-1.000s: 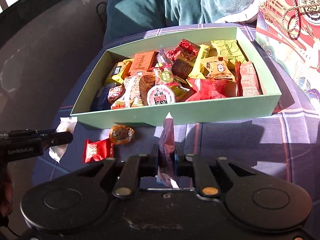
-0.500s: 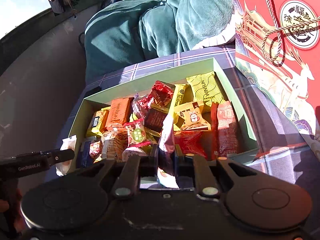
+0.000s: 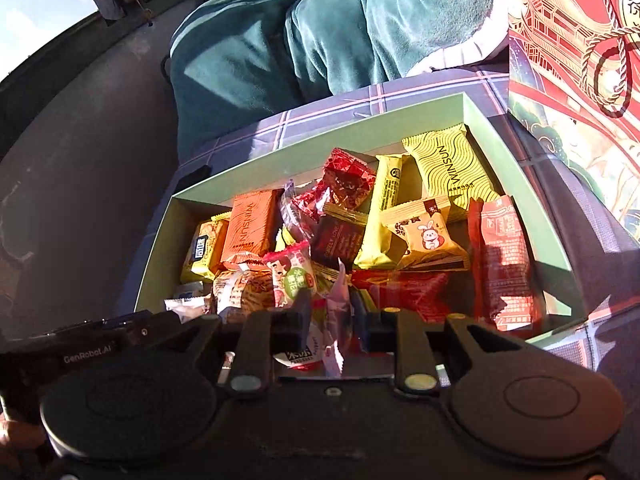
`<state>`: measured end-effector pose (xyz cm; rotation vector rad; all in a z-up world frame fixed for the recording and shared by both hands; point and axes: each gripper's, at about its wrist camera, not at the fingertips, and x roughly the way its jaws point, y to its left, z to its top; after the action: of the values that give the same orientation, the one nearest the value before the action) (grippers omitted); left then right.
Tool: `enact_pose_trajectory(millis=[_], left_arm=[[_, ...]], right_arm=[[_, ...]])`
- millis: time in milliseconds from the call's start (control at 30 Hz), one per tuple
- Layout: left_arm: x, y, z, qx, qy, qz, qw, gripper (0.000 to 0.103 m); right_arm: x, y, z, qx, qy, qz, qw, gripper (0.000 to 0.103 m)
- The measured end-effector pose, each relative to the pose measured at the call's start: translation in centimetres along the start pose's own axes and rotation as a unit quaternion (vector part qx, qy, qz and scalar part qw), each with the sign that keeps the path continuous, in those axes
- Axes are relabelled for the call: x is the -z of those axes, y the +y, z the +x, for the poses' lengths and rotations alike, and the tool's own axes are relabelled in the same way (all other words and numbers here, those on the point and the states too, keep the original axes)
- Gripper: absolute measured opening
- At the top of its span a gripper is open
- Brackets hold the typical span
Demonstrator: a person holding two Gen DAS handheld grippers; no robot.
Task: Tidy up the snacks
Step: 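Lower the cake pack and pink wrapper into the tray and release, then grasp the red candy with the left gripper while the right grasps the orange jelly cup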
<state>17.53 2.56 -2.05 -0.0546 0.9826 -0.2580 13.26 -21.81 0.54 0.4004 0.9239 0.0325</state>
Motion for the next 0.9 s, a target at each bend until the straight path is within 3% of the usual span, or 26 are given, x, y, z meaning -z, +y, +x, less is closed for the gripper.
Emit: enact_pose_trajectory(millis=[33,100,200,367,733,900], left_arm=[[0.1,0.1,0.0,-0.006,-0.006,-0.003,1.0,0.08],[0.3,0.0,-0.2,-0.018,-0.014,-0.004,0.9997,0.092],[0.5,0.0,-0.5,-0.02,-0.015,-0.004,0.9997,0.098],[0.9,-0.4,-1.1,-0.017,-0.014,-0.001,0.9998,0.101],[2.6,-0.8,-3.8,-0.007,-0.023,0.011,0.9997,0.103],[4.6,-0.2,-4.3,-0.011,-0.008,0.021,0.9997,0.103]], right_arm=[[0.0,0.0,-0.1,0.005,-0.005,0.001,1.0,0.05],[0.1,-0.1,-0.5,0.012,-0.016,0.002,1.0,0.076],[0.1,-0.2,-1.1,0.022,-0.029,0.005,0.999,0.091],[0.3,-0.2,-2.0,0.031,-0.035,0.009,0.999,0.098],[1.8,0.8,-4.6,0.031,-0.041,-0.004,0.999,0.101],[3.2,1.4,-5.1,0.024,-0.035,-0.013,0.999,0.101]])
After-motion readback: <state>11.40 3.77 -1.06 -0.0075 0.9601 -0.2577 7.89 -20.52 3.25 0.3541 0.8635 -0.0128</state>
